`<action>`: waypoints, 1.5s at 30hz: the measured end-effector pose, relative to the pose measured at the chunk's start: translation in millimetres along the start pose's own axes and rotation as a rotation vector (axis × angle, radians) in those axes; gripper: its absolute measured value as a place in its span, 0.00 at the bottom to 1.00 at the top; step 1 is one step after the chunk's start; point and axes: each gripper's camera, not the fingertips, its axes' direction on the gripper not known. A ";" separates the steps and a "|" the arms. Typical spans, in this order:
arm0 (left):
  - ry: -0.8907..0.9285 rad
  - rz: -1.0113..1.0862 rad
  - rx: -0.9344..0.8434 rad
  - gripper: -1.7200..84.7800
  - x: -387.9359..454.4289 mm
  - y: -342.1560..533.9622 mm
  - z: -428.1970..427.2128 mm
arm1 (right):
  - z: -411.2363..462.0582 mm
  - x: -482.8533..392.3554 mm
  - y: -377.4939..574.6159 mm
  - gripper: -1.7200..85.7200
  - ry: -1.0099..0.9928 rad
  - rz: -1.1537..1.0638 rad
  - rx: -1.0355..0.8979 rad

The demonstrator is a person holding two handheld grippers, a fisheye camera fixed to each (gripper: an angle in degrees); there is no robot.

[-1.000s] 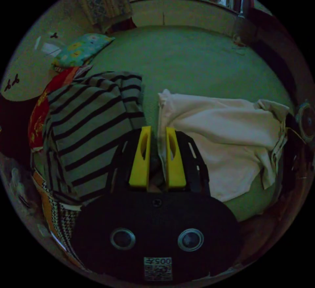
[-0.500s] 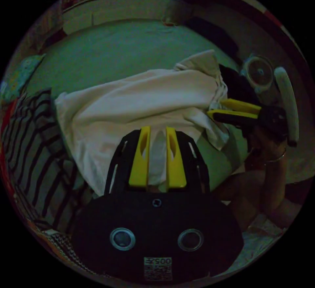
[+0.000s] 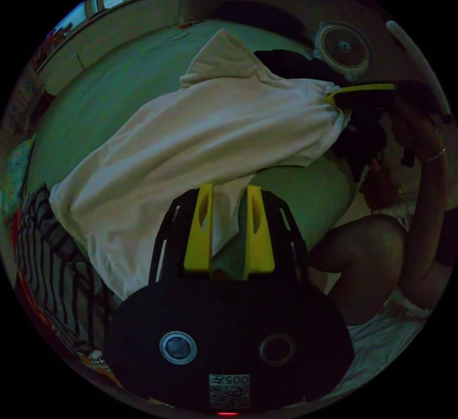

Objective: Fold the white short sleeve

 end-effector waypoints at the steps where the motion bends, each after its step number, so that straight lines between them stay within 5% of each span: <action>1: -0.002 0.006 -0.009 0.15 5.7 -1.7 0.6 | 4.2 -1.9 -1.0 0.04 0.019 0.004 -0.027; 7: -0.036 0.016 -0.005 0.17 26.9 -6.1 -9.2 | -39.9 -23.6 18.8 0.11 0.127 -0.003 0.220; 11: -0.021 0.014 0.019 0.18 36.3 -5.1 -19.9 | -65.0 -57.7 34.0 0.14 -0.118 -0.233 0.415; 17: -0.044 0.051 -0.045 0.18 57.9 -7.6 -13.8 | -40.7 -120.1 33.6 0.12 -0.180 -0.626 0.169; 23: -0.039 0.032 -0.014 0.18 68.3 -6.6 -23.1 | -27.9 -143.9 42.6 0.10 -0.165 -0.754 0.043; 38: -0.038 -0.005 -0.058 0.16 80.4 -0.5 -76.9 | -16.5 -169.2 49.0 0.05 0.083 -0.663 -0.066; 45: -0.044 0.013 -0.054 0.07 82.6 20.2 -121.3 | -35.1 -139.0 55.1 0.02 -0.111 -0.541 -0.058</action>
